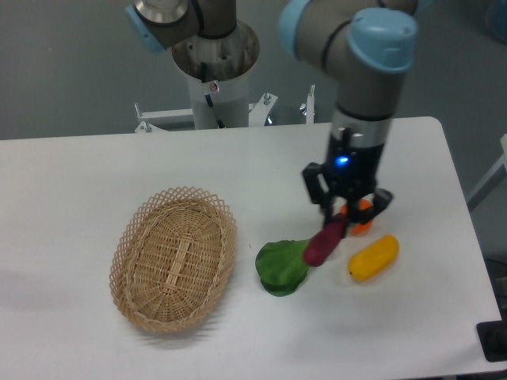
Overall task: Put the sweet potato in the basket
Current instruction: 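Carry the held purple sweet potato over the wicker basket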
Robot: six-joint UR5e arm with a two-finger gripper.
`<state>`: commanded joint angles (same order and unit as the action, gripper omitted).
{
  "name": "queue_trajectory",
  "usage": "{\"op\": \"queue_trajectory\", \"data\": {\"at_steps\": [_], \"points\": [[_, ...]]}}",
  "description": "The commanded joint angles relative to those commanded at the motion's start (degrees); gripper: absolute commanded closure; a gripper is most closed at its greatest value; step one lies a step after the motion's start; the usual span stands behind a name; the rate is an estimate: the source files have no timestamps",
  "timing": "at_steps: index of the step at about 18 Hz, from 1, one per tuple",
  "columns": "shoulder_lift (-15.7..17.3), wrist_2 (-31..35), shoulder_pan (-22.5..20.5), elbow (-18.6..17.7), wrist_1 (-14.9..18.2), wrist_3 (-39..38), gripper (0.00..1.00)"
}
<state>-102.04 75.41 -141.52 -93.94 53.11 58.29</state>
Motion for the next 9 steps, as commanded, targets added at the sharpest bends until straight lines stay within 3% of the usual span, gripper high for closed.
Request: {"op": "queue_trajectory", "data": {"at_steps": [3, 6, 9], "points": [[0.27, 4.90, 5.27, -4.40, -3.97, -4.49, 0.82], [-0.17, 11.41, 11.60, -6.51, -4.68, -5.55, 0.82], [-0.70, 13.54, 15.91, -8.19, -4.94, -6.44, 0.82]]}}
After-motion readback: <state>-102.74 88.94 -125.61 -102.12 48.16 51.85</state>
